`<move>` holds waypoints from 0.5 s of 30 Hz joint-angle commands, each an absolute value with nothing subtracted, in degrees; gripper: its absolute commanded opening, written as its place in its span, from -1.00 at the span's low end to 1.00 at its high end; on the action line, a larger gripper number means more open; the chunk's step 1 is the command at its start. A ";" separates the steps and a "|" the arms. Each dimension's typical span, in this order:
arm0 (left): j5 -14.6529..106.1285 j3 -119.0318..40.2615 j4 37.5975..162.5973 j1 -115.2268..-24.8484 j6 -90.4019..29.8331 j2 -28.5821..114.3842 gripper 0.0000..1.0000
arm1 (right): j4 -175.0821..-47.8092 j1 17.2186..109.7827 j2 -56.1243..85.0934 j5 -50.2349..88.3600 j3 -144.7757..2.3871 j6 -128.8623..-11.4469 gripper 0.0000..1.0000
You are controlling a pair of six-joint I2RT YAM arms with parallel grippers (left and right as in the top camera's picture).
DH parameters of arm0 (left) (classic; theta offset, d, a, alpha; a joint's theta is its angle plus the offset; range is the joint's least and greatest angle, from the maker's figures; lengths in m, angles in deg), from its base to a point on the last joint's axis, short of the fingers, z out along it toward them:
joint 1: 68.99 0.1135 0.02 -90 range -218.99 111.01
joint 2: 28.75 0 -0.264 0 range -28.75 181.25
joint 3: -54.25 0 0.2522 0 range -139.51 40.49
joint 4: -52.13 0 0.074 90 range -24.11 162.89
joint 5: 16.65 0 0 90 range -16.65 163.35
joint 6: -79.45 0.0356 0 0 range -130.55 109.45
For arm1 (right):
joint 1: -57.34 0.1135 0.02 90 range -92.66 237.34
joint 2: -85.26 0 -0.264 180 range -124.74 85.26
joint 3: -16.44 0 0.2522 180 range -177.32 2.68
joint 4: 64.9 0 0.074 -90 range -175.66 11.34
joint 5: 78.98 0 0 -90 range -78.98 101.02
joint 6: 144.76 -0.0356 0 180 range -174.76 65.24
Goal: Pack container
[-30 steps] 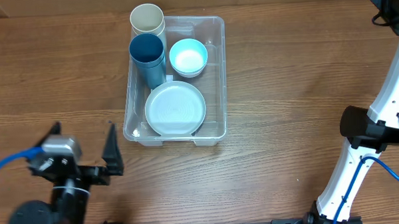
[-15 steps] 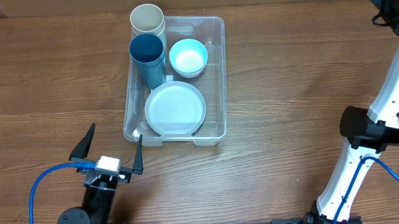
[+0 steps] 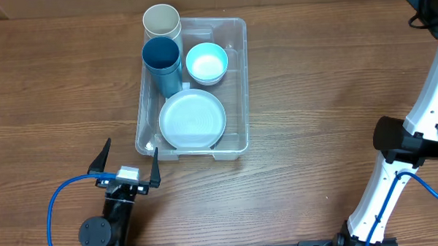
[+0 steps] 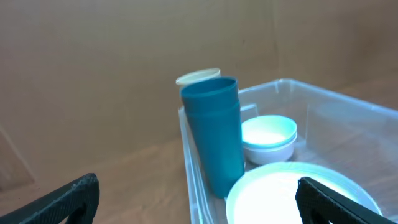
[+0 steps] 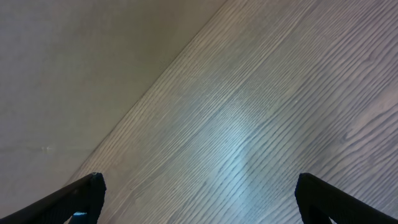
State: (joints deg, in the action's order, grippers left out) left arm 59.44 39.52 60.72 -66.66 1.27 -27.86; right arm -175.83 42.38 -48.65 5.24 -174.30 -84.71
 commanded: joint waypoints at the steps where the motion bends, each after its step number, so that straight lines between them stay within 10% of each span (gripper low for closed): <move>1: 61.96 40.22 64.74 -66.90 1.51 -28.58 1.00 | -175.67 42.42 -48.17 5.09 -174.65 -84.51 1.00; 15: 63.25 40.22 69.29 -67.10 1.22 -28.49 1.00 | -175.69 42.42 -48.17 5.09 -174.65 -84.51 1.00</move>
State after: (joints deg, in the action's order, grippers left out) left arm 62.50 40.00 69.22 -66.66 1.24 -27.99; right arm -175.83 42.38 -48.65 5.26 -174.30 -84.71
